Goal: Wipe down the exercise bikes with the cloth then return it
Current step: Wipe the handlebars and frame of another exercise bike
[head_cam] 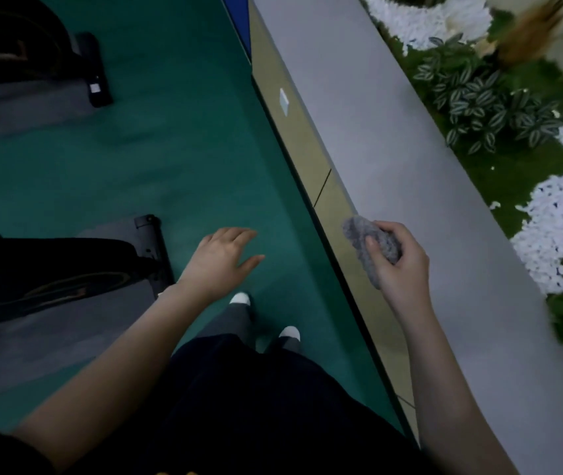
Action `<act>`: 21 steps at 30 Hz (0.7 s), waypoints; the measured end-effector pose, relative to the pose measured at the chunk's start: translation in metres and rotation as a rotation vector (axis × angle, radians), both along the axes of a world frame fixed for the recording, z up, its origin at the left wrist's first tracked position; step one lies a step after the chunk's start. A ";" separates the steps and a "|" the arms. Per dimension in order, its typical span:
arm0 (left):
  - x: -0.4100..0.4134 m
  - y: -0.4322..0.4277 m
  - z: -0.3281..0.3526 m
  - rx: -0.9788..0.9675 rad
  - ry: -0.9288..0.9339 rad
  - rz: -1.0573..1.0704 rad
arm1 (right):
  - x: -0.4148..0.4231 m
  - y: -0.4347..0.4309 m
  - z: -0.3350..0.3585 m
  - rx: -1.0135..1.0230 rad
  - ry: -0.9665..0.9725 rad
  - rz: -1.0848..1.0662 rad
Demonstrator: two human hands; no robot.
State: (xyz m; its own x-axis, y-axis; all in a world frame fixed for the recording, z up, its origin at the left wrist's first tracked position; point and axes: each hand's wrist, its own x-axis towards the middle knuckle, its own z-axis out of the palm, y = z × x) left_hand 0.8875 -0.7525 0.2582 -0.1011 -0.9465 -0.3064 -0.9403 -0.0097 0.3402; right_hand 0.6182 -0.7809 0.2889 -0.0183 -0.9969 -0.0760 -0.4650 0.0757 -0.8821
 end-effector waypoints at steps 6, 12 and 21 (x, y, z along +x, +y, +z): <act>0.034 -0.040 -0.007 -0.002 -0.002 0.080 | 0.051 -0.058 0.007 0.020 -0.011 0.120; 0.107 -0.107 -0.004 -0.045 0.031 0.177 | 0.151 -0.135 0.024 -0.055 -0.021 0.244; 0.210 -0.163 0.005 -0.090 0.003 0.347 | 0.261 -0.211 0.033 -0.045 0.022 0.434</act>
